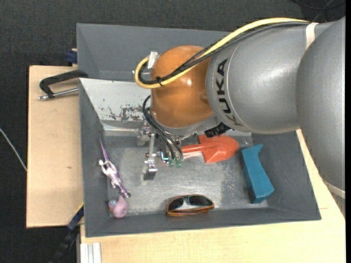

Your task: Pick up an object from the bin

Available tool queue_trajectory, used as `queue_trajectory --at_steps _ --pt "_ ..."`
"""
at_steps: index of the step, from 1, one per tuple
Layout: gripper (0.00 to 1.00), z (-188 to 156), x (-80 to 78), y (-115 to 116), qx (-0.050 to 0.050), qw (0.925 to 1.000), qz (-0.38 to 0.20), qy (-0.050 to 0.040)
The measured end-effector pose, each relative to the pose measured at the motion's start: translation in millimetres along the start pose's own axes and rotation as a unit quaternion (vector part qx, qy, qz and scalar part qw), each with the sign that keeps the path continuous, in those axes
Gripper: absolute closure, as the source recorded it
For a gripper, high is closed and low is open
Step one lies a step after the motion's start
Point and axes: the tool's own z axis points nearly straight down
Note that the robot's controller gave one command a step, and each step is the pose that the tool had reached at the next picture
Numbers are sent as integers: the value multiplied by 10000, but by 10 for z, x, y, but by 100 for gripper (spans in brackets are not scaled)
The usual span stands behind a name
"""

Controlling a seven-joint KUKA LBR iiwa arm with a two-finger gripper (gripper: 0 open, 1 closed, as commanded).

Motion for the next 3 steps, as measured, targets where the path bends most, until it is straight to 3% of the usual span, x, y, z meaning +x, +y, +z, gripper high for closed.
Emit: queue_trajectory --at_steps 1,2,3 --pt "0 -45 -19 -8 -9 10000 10 -40" --pt "0 30 -156 68 -8 9996 -279 -65" --pt "0 -137 -410 26 -7 9961 -880 -46"
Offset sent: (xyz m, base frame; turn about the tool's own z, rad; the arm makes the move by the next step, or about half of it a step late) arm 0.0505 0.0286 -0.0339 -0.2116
